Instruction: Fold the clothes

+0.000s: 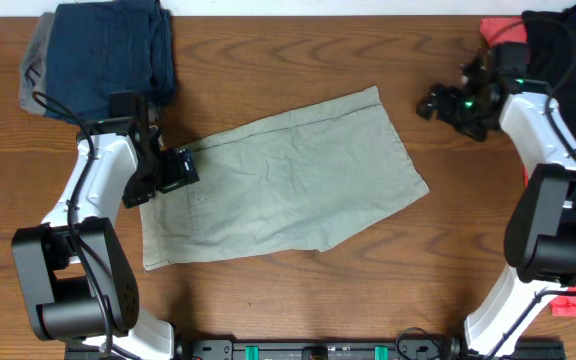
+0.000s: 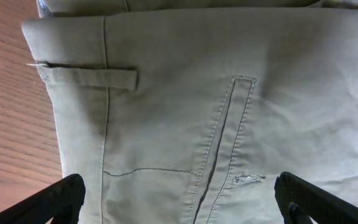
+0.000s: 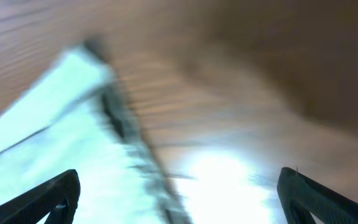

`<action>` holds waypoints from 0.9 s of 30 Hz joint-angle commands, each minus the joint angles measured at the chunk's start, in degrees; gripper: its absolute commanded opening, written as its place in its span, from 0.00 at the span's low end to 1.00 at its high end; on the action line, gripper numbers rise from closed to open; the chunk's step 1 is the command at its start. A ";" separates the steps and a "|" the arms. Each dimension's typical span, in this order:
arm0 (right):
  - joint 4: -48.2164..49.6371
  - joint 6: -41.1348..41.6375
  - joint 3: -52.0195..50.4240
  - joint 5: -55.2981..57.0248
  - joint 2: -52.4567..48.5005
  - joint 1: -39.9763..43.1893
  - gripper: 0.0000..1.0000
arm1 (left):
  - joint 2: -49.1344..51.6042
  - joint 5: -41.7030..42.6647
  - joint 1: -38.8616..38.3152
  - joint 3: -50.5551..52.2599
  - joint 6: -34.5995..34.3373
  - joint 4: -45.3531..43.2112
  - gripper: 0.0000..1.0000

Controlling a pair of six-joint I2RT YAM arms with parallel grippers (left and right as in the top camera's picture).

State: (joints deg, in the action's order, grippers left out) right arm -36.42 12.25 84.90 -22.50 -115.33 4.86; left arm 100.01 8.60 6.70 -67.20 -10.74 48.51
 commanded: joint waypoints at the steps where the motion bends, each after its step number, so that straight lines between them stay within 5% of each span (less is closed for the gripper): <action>1: 1.97 -4.68 0.33 -5.11 1.79 -5.97 0.99 | -0.02 -0.04 0.09 0.20 -1.03 0.02 0.98; 12: 9.44 -8.31 0.44 26.97 1.79 -20.39 0.99 | -0.02 -0.07 0.09 0.20 -2.08 0.20 0.99; 27: 7.72 -7.10 0.42 21.59 1.05 -17.03 0.99 | -0.02 -0.07 0.09 0.20 -2.08 -0.02 0.99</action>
State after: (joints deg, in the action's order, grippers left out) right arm -28.71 4.75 84.90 0.82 -115.33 -12.40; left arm 100.01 8.62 6.70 -67.20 -12.23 48.51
